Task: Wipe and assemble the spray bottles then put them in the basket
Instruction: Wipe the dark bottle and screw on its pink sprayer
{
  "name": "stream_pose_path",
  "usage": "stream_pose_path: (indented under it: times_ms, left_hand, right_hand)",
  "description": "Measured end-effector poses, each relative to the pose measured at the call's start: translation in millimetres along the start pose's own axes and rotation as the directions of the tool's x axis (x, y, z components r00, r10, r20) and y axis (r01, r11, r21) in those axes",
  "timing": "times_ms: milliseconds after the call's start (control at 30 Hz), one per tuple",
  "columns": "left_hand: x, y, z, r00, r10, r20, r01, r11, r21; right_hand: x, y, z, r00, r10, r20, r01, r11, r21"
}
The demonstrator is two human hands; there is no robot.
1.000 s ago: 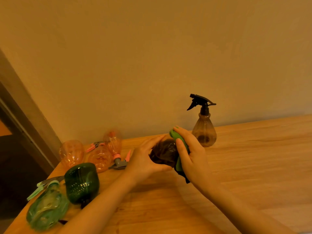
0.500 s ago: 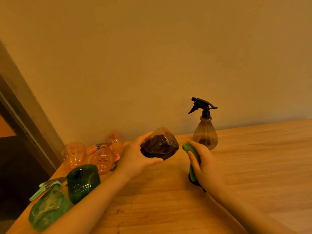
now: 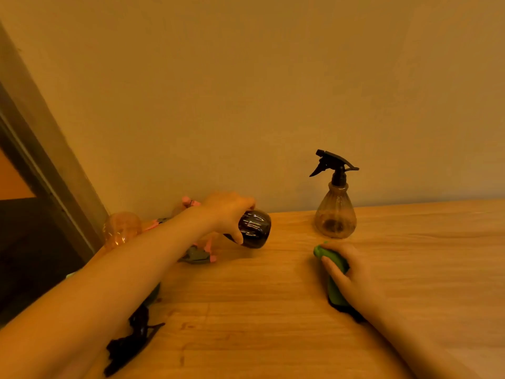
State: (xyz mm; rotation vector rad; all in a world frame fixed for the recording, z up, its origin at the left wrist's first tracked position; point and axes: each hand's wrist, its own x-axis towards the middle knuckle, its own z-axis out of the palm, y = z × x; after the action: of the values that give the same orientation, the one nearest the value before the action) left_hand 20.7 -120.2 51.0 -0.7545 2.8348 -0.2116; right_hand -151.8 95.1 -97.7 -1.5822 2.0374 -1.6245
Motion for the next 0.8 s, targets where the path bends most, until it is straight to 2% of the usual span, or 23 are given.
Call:
stream_pose_path:
  times_ms: [100,167,400,567,800]
  left_hand:
    - [14.4,8.4,-5.6,0.995,0.075,0.058,-0.087,0.971,0.225]
    - [25.3,13.1,-9.1,0.993,0.087,0.081,-0.105,0.957,0.27]
    - [61.5,38.3,-18.3,0.98,0.152,0.126,-0.176,0.961,0.211]
    - [80.5,51.2,-24.7,0.972,0.181,0.149,-0.218,0.934,0.284]
    - [98.4,62.7,-43.8,0.936,0.131,0.326,-0.219,0.943,0.25]
  right_hand:
    - [1.3,3.3,-1.9,0.999,0.049,-0.008,-0.048,0.998,0.045]
    - [2.0,5.1,-3.9,0.995,0.099,-0.014,-0.098,0.992,0.08]
    - [3.2,4.0,-6.1,0.988,0.152,-0.008,-0.15,0.979,0.141]
    - [4.4,9.0,-4.3,0.989,0.149,-0.006,-0.147,0.98,0.133]
    - [6.5,11.3,-4.2,0.988,0.153,-0.006,-0.151,0.983,0.102]
